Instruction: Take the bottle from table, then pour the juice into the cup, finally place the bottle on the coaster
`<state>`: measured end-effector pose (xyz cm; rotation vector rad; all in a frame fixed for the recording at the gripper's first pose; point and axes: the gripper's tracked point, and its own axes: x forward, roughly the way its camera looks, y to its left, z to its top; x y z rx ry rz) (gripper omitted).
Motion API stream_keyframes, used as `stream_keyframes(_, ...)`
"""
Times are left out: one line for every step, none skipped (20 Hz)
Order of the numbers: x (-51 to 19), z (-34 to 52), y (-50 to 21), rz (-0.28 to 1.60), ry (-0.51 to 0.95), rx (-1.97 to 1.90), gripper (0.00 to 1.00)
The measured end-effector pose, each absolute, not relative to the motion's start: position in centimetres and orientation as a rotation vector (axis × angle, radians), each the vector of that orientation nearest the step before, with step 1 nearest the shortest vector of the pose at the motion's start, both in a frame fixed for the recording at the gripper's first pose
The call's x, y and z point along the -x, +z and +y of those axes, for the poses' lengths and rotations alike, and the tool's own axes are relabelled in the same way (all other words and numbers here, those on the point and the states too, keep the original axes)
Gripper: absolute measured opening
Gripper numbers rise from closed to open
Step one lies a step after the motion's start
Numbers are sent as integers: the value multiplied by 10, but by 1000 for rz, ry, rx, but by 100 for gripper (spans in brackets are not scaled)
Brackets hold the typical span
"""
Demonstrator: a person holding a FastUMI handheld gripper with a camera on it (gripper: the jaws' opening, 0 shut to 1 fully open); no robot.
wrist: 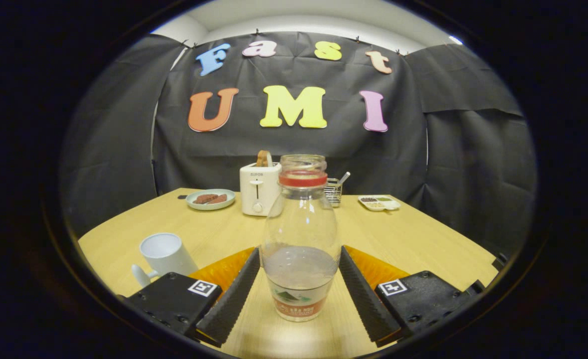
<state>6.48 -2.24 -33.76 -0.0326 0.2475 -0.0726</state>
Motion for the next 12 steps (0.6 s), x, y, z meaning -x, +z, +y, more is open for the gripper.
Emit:
stream_keyframes(-65,-23,-340,242,-75,28,100)
stream_keyframes(-65,-24,-341,235,-78,24,100)
stream_keyframes(-65,-25,-342,231,-81,18,100)
stream_keyframes(-65,-26,-344,224,-86,15,100)
stream_keyframes(-66,-27,-344,216,-87,14,100)
stream_keyframes(-67,-27,-345,210,-88,15,100)
stream_keyframes(-68,-28,-347,210,-91,18,100)
stream_keyframes(-69,-28,-348,211,-94,23,100)
stream_keyframes(-69,-28,-347,208,-95,29,100)
stream_keyframes(-69,-28,-346,199,-94,30,100)
stream_keyframes(-68,-26,-344,183,-88,30,100)
stream_keyframes(-69,-24,-342,168,-80,29,100)
